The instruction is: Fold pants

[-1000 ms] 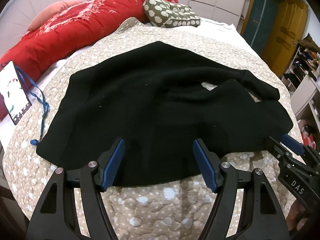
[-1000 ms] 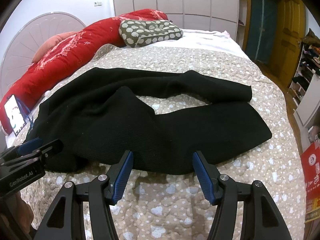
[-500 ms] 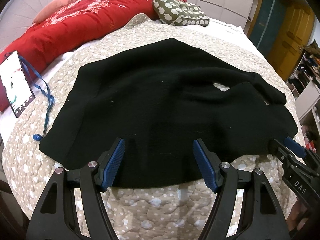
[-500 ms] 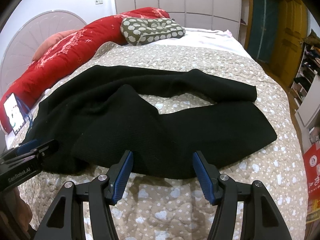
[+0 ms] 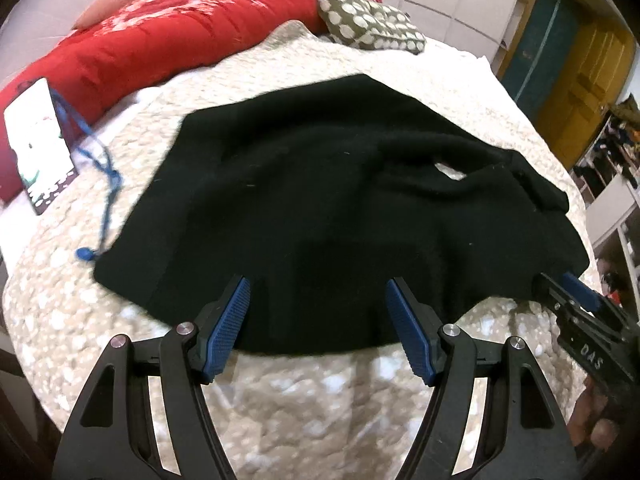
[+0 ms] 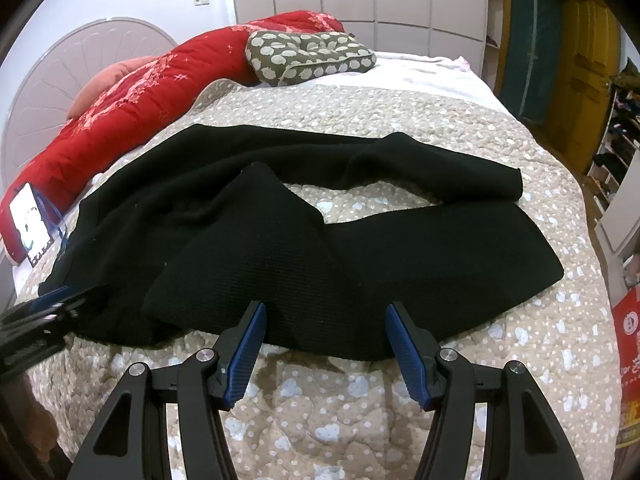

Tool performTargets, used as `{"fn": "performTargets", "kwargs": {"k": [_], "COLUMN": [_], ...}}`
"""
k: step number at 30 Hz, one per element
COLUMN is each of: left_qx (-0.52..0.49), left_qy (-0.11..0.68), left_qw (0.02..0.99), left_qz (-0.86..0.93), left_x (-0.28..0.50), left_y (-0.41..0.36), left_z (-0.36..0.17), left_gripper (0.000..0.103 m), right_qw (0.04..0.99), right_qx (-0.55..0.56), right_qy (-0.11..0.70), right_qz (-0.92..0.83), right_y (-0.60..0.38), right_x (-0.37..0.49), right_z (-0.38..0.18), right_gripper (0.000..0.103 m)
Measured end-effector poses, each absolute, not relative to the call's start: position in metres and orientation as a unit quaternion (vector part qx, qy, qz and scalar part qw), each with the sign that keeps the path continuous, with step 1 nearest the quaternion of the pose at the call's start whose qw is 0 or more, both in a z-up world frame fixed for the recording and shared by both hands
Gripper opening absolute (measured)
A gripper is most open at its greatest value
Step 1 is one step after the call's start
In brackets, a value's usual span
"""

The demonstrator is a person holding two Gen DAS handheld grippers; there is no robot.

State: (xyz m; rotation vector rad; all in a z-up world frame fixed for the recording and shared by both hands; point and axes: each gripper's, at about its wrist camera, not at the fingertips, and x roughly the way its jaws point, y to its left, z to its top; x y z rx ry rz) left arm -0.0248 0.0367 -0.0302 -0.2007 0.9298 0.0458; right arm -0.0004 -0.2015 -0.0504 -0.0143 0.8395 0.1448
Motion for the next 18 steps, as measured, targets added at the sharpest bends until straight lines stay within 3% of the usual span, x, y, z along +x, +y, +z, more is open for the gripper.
{"fn": "performTargets", "kwargs": {"k": [9,16,17,18], "left_qx": [-0.195,-0.209,-0.219,-0.225], "left_qy": [0.449,0.449,0.444,0.442], "left_qw": [0.867,0.863,0.864,0.864], "left_qz": [0.087,0.096,0.093,0.092], "left_x": [-0.049,-0.032,-0.028,-0.026], "left_y": [0.100,0.098,0.099,0.100], "left_z": [-0.048,-0.058,-0.059,-0.058], "left_gripper": [0.071,0.071,0.064,0.045], "right_qw": [0.908,0.907,0.908,0.909], "right_qx": [0.014,0.021,0.019,0.019], "right_qy": [0.414,0.418,0.416,0.415], "right_qz": [0.065,0.050,0.047,0.044], "right_y": [-0.220,-0.241,-0.244,-0.249], "right_x": [-0.001,-0.005,-0.006,-0.007], "right_z": [-0.052,-0.049,-0.049,-0.048], "right_gripper": [0.060,0.060,0.060,0.060]}}
